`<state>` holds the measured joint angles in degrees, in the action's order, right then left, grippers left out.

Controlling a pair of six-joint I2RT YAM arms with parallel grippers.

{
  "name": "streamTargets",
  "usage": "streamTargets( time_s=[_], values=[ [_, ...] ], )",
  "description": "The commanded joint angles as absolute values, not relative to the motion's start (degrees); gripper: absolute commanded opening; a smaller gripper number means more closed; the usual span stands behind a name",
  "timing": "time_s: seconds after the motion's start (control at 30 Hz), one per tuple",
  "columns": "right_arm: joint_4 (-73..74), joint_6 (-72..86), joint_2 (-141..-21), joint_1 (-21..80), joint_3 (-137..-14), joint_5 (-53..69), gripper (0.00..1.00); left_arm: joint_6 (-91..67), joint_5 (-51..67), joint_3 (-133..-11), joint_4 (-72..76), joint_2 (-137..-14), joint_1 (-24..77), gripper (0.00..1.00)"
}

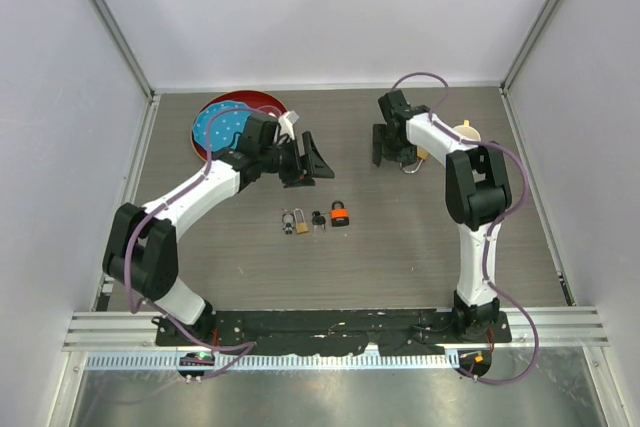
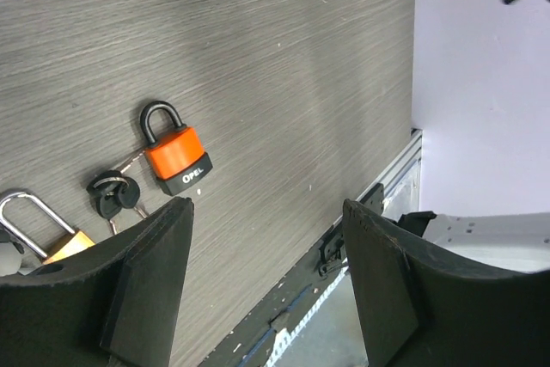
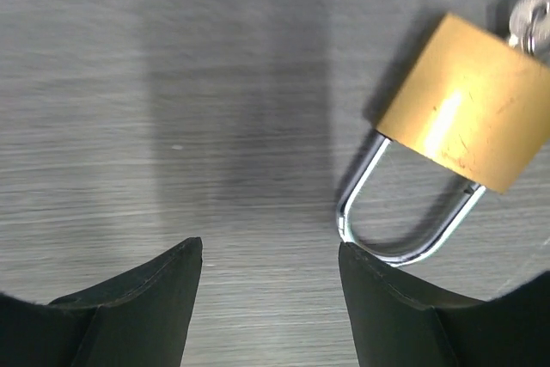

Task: Lock with the key
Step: Adjust the lock at the center of the board.

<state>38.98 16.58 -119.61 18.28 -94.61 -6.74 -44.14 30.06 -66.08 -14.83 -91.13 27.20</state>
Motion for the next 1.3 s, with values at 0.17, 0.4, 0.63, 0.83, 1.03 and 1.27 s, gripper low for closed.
streamTargets(
  time_s=[0.17,0.4,0.63,0.83,1.03,1.27],
  values=[
    [42.80,16.17,-119.62,17.49,-93.96,-14.50,0.70,-44.65,30.85,-62.58,-12.92,-84.82,26.72,0.73],
    [40.78,16.35,-120.49,15.65,-92.11,-9.42,0.70,-44.38,30.76,-60.03,-13.45,-82.88,26.63,0.73],
    [42.27,16.44,-122.08,14.15,-92.28,-1.77,0.65,-43.86,30.15,-59.50,-14.33,-80.95,26.63,0.73],
    [43.86,15.74,-122.08,14.76,-89.92,6.49,0.59,-44.03,30.76,-59.94,-13.98,-81.21,26.54,0.73],
    [46.84,14.94,-120.24,18.28,-85.97,8.96,0.57,-44.56,31.38,-60.03,-13.36,-81.47,26.54,0.73],
    [51.14,15.03,-112.60,20.74,-78.85,10.63,0.57,-45.88,31.73,-59.94,-11.61,-81.74,26.54,0.72]
  ],
)
